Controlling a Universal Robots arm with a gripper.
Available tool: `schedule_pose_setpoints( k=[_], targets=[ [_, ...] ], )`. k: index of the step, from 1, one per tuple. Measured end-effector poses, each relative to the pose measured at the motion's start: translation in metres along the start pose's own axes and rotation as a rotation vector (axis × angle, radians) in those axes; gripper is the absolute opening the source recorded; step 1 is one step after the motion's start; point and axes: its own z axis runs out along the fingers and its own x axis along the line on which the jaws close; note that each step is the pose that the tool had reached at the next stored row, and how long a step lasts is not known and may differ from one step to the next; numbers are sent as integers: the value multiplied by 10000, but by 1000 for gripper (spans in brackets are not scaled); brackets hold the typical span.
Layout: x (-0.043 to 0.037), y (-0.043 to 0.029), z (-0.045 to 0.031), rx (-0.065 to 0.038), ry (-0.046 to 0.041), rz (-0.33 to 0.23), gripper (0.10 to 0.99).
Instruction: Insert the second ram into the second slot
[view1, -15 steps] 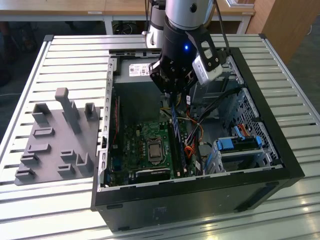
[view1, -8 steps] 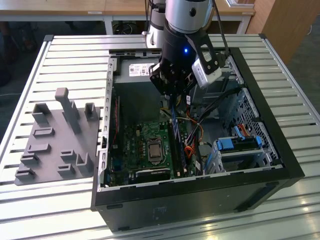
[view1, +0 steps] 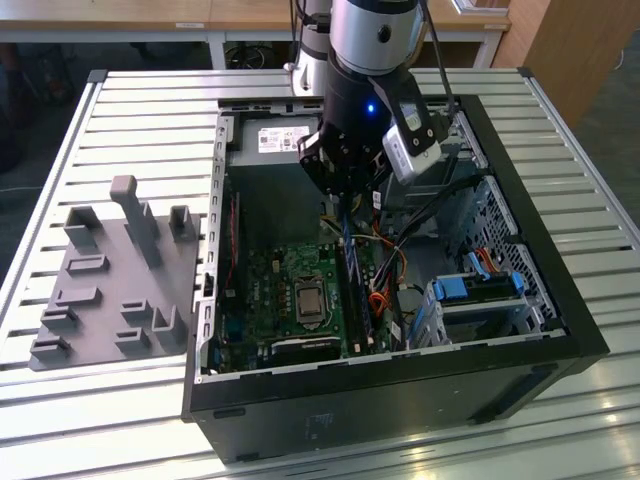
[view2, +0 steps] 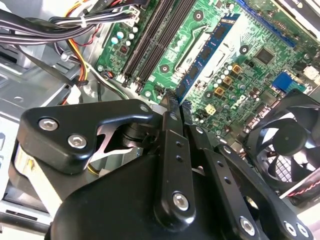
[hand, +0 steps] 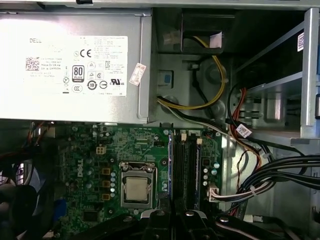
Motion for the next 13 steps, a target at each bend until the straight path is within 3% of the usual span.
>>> schedule_pose_setpoints(
  k=[13],
  targets=[
    [-3,0,92,0,0,5,137]
  ],
)
